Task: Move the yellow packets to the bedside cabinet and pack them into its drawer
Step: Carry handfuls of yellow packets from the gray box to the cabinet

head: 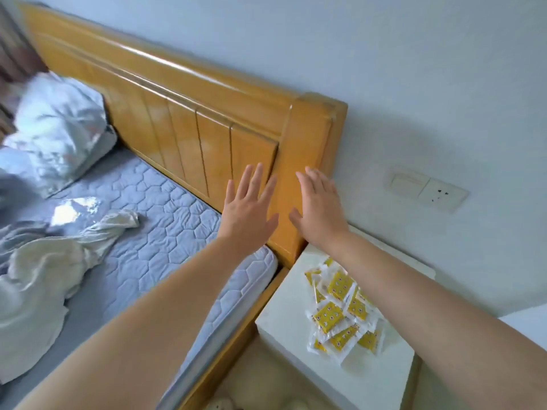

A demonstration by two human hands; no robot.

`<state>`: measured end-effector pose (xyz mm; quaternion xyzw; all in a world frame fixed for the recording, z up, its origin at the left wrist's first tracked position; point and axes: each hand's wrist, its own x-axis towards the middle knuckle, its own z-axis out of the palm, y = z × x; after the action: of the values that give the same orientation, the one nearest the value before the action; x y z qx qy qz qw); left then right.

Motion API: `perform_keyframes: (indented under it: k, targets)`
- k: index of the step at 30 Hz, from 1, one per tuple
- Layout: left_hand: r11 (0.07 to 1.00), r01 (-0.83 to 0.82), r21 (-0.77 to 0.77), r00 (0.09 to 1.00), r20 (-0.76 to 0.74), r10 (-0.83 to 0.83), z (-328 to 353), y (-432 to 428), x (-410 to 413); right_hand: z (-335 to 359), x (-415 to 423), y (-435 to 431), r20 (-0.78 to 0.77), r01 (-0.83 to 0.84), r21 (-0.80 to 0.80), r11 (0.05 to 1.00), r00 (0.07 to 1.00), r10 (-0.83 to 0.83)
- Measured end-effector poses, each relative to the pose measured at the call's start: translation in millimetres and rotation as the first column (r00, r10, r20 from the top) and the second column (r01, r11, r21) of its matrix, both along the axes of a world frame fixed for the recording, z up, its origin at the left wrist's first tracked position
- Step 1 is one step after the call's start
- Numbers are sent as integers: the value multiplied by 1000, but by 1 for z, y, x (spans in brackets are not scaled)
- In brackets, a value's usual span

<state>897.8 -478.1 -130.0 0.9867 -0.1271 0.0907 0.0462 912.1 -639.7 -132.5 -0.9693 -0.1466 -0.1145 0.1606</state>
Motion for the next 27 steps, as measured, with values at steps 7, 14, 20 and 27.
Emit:
perform_keyframes:
  k: [7,14,20,27]
  targets:
    - [945,-319,-73,914,239,327,115,159,-72,116,-29,171,281,-278,0,960,922,267]
    - [788,-615,26,717,436,545,188,343,-211,194,-128,379,514,-533,-79,842,702,493]
    - [624,-777,84,570,515,641,230,478,-336,232,-223,532,559,-684,-88,724,567,604]
    - [404,-915,13,346,541,767,242,571,-451,255,-315,654,566,-806,-110,582,431,703]
